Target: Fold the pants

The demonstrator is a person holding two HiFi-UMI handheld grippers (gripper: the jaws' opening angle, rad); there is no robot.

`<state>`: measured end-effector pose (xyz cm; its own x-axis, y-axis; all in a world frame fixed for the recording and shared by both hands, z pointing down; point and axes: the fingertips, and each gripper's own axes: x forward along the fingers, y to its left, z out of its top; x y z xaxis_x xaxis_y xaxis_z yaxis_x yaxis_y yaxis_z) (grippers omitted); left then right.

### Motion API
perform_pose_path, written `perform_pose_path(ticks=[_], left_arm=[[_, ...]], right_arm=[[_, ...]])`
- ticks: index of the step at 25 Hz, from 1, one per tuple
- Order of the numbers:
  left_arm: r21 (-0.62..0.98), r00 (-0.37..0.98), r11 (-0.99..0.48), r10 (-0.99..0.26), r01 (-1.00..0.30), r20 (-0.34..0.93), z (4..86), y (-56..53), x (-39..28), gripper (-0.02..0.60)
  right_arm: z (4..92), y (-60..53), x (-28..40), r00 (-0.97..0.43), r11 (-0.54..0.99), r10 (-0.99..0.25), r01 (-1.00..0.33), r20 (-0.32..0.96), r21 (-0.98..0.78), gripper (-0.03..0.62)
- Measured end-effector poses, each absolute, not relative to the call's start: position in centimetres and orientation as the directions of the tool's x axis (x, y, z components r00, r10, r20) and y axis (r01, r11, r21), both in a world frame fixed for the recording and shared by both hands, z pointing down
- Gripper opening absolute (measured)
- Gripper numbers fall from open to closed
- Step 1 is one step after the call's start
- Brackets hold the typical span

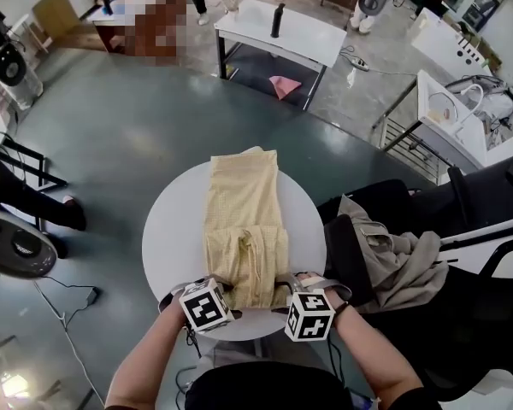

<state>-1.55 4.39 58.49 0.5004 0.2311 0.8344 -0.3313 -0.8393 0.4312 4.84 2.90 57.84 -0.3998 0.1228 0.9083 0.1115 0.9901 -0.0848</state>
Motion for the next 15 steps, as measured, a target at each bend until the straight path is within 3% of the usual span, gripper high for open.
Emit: perform_pose_path(ticks=[6, 12, 15], left_arm=[[0.422, 0.49, -0.841, 0.226, -0.338, 0.842, 58.6, 4.3, -1.6, 0.275], [0.379, 0.503, -0.887, 0.208, -0.264, 0.839, 58.8, 4.6, -1.9, 0.275], [0.362, 0.512, -0.887, 0.177, -0.287, 0.841, 58.9, 4.2, -2.0, 0.253]], right_arm=[[58.3, 2.7, 4.8, -0.397, 0.993, 0.096, 0.103, 0.913, -0.06, 0.273], [58.2, 1.9, 4.8, -0.411, 0.995, 0.07, 0.09, 0.909, -0.036, 0.207], [57.9, 1.4, 4.7, -0.445, 0.994, 0.102, 0.005, 0.89, -0.111, 0.164]])
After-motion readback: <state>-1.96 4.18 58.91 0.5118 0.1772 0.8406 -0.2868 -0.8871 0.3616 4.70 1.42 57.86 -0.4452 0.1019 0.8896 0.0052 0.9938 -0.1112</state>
